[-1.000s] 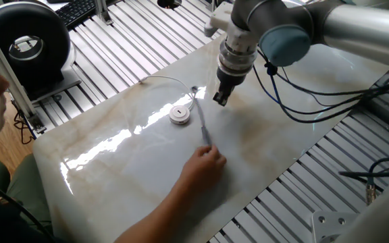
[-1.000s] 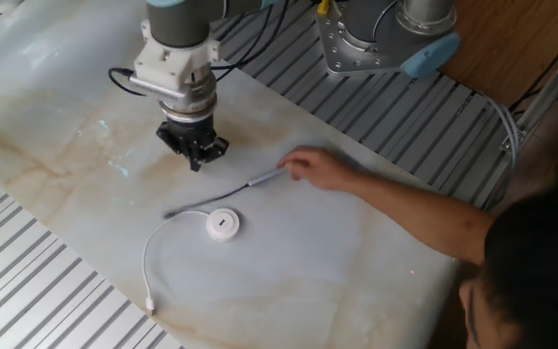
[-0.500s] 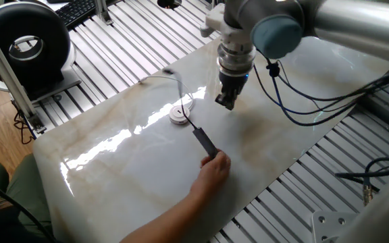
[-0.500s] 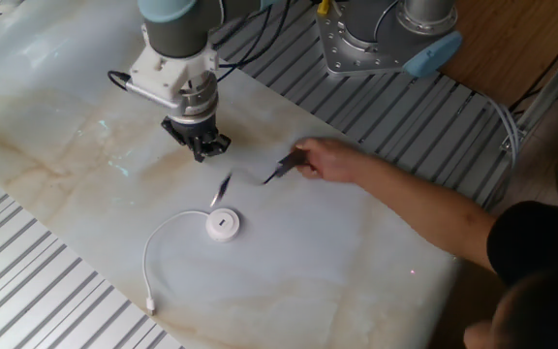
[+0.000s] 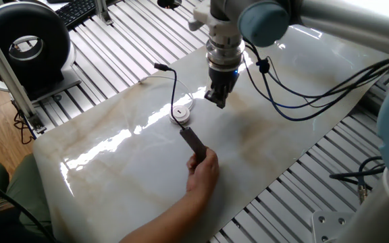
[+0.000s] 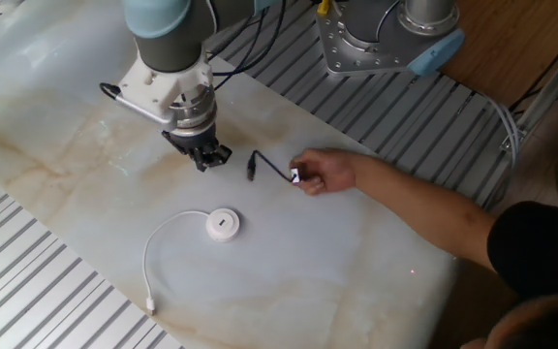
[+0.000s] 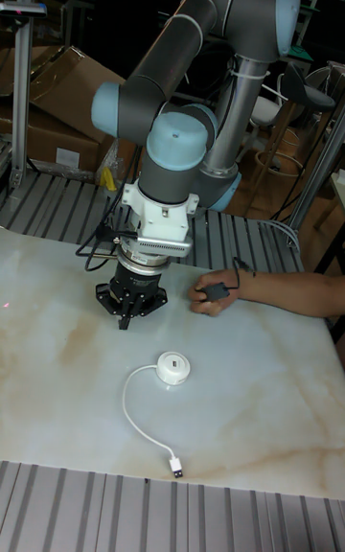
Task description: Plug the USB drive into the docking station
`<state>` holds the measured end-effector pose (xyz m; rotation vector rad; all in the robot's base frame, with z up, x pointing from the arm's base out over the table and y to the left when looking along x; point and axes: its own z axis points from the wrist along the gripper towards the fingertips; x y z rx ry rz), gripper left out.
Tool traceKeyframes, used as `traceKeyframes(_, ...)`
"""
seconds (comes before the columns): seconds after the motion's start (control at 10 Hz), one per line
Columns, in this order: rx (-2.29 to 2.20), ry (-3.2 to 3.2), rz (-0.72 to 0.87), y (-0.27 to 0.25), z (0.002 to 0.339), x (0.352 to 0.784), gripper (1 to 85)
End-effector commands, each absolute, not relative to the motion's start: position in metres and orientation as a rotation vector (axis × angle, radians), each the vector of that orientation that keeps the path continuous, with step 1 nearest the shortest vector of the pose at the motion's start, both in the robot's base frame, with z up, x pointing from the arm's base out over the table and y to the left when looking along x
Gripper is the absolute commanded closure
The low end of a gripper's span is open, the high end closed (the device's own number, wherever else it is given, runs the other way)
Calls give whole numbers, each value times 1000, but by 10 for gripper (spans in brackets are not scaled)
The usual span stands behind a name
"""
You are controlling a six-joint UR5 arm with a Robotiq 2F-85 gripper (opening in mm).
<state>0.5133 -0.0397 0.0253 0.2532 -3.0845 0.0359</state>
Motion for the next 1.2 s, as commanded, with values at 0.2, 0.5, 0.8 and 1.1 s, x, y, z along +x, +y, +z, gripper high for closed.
traceKeyframes(0.2,195,-3040,57,-41,45,495,803)
traceKeyframes(0.5,183,-3037,18,-34,52,486,803)
traceKeyframes(0.8,174,-3046,-33,-21,55,480,753)
traceKeyframes(1.1,163,-3051,-34,-19,58,477,763)
